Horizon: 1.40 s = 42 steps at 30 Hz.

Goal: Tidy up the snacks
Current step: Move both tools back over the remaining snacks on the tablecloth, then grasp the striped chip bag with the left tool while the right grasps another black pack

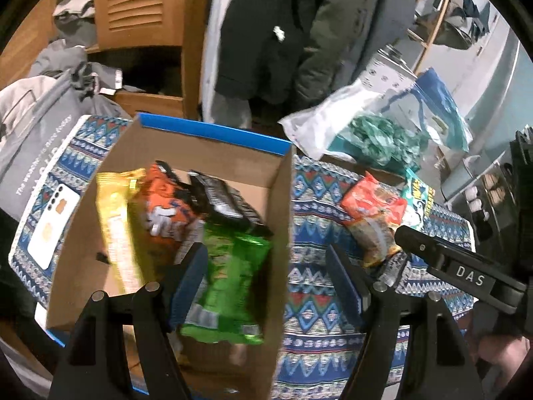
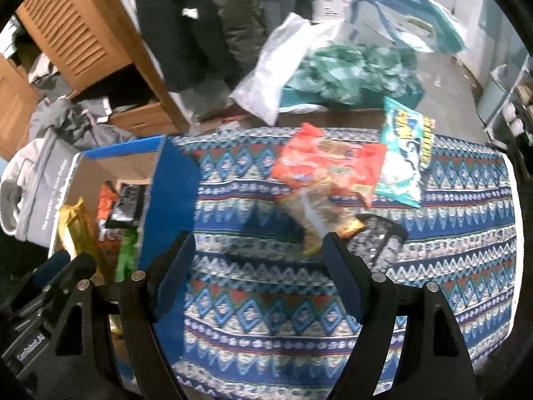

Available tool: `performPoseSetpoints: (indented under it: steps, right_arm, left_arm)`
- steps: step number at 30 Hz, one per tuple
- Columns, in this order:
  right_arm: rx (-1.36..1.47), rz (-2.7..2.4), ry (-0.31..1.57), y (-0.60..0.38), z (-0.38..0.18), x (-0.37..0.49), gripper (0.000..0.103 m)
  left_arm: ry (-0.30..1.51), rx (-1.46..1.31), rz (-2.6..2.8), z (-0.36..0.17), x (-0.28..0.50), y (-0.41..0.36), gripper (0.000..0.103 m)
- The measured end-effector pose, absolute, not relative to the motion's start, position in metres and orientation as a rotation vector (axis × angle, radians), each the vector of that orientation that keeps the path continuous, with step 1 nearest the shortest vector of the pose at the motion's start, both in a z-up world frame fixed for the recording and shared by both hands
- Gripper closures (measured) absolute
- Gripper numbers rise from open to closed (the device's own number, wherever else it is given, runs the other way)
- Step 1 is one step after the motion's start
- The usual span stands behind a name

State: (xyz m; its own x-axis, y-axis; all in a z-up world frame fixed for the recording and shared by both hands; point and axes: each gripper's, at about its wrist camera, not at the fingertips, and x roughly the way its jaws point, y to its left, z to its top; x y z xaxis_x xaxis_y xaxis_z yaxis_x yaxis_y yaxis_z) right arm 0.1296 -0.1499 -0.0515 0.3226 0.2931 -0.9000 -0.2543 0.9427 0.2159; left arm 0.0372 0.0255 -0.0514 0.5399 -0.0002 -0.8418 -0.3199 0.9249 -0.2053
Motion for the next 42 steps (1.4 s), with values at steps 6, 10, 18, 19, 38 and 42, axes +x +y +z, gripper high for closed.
performPoseSetpoints:
  steps: [6,10,18,19,38,42]
  right_arm:
    - [0.029,0.309,1.206,-0.178,-0.062,0.146,0.024]
    - [0.028,0.260,1.228,-0.202,-0.075,0.160,0.024]
    - [0.045,0.176,1.282,-0.241,-0.114,0.188,0.024]
    - [0.043,0.171,1.288,-0.245,-0.118,0.191,0.024]
    - [0.018,0.143,1.373,-0.254,-0.176,0.210,0.024]
    - [-0.011,0.167,1.387,-0.240,-0.176,0.204,0.024]
  left_arm:
    - [1.032,-0.349,0.146,-0.058,0.065,-0.006,0.028]
    - [1.073,-0.346,0.122,-0.069,0.084,-0.025,0.028]
    - [1.145,-0.332,0.093,-0.094,0.117,-0.056,0.028]
    - [1.156,-0.332,0.093,-0.098,0.121,-0.060,0.028]
    - [1.271,-0.378,0.076,-0.143,0.159,-0.081,0.028]
    - [1.265,-0.383,0.081,-0.142,0.158,-0.079,0.028]
